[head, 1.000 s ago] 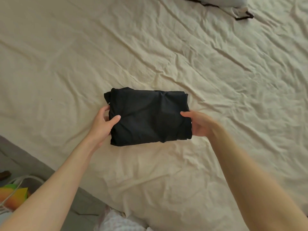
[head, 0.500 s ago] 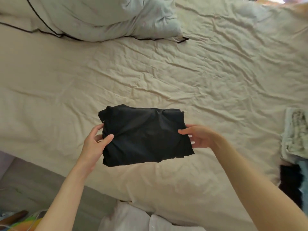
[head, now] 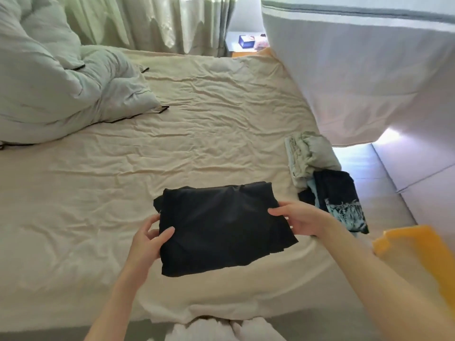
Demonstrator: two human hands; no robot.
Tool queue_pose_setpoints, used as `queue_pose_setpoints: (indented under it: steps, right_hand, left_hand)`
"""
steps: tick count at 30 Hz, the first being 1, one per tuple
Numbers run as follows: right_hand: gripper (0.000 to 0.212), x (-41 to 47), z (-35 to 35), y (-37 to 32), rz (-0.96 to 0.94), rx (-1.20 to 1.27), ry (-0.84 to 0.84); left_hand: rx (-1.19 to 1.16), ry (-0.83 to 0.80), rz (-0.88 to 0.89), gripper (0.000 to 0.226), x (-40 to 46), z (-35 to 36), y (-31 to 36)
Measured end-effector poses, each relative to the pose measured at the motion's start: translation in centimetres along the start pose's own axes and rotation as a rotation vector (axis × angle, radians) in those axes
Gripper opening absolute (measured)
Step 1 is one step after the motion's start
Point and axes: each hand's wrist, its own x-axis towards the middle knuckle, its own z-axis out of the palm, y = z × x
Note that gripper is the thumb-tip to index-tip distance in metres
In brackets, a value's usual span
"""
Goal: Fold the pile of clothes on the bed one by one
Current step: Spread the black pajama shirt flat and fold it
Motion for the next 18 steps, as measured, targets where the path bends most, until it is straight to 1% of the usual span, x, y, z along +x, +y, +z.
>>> queue_pose_setpoints:
  steps: [5,9,11,14,18]
  right_hand:
    - [0.023,-3.2,-4.8,4.6,-0.066,0.206,0.167]
    - [0.021,-6.2,-8.3,8.9,-0.092,0.318,0.257]
    - [0.022,-7.7,-10.3,11.3,-0.116,0.401,0.308]
    - [0.026,-9.9,-13.9,14.4,-0.121,0.44,0.329]
    - [0.026,-12.6,-20.7,16.6,-0.096,0.455,0.36]
  left_hand:
    - [0.077,-0.178,0.001,0.032,1.8,6.3,2.0]
    - [0.147,-0.288,0.004,0.031,1.6,11.8,2.5]
    - [0.172,-0.324,-0.004,0.03,0.6,14.6,2.0]
    - [0.191,-0.371,-0.033,0.029,-1.4,19.2,0.7]
    - [0.172,-0.342,-0.049,0.029,-3.5,27.9,-0.9]
